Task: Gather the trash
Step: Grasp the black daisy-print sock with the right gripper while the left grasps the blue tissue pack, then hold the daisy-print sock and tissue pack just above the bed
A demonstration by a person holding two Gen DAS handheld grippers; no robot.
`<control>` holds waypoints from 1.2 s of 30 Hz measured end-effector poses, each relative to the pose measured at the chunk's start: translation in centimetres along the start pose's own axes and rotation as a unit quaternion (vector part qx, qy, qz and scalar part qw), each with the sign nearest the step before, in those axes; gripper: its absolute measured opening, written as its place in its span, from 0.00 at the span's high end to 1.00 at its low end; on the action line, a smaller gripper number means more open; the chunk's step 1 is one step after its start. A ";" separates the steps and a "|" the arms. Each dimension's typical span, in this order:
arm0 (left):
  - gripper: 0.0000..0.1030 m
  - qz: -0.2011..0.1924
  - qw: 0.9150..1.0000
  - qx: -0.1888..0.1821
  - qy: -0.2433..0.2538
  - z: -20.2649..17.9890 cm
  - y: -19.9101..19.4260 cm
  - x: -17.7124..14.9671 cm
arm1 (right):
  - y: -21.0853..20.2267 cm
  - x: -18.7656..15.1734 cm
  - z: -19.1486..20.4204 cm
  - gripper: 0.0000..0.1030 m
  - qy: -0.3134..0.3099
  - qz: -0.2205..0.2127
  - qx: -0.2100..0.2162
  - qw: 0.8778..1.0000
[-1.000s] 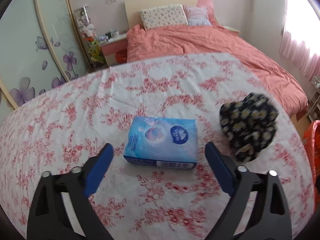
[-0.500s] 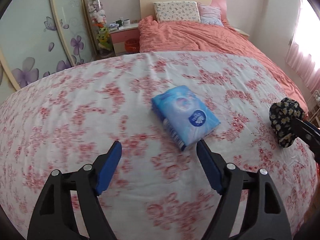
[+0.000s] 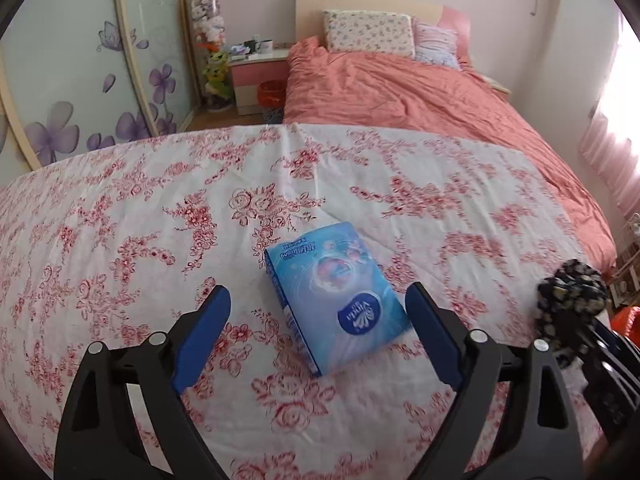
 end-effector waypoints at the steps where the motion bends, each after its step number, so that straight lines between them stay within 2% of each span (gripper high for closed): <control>1: 0.16 0.001 1.000 0.002 -0.003 0.0 0.2 0.0 | 0.0 0.0 0.0 0.66 0.000 0.000 0.001 1.000; 5: 0.26 0.008 1.000 0.000 -0.006 -0.2 0.7 0.0 | 0.4 0.0 0.3 0.62 0.002 -0.001 -0.001 1.000; 7: 0.36 0.008 1.000 0.004 -0.004 -0.4 0.8 0.1 | 0.6 0.0 0.5 0.63 0.003 0.002 -0.004 1.000; 9: 0.38 0.008 1.000 0.005 -0.001 -0.4 0.8 0.2 | 0.7 0.1 0.6 0.73 0.002 0.003 -0.007 1.000; 12: 0.43 0.010 1.000 -0.009 0.000 0.2 0.3 -0.2 | 0.3 -0.1 0.5 0.78 0.004 0.004 0.002 1.000; 16: 0.43 0.010 1.000 -0.015 0.012 1.3 -1.2 -1.9 | -1.5 -1.0 0.4 0.79 0.006 -0.003 0.017 1.000; 21: 0.43 0.010 0.999 -0.017 0.029 2.6 -3.9 -5.2 | -3.6 -3.6 1.6 0.79 -0.024 -0.003 0.018 1.000; 28: 0.42 -0.003 0.999 0.006 0.050 4.1 -7.5 -9.6 | -6.5 -7.6 3.8 0.78 -0.076 -0.004 0.005 0.997; 36: 0.41 -0.003 0.999 0.007 0.036 5.2 -8.2 -10.5 | -6.4 -9.7 5.3 0.72 -0.099 0.003 -0.027 0.995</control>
Point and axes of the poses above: each gripper's, at about its wrist camera, not at the fingertips, and y roughly the way its jaws point, z to its left, x to its top, the point moved 3 cm from there along y, roughly the way its jaws point, and after that the axes turned 3 degrees about -y, right-handed, at the moved point
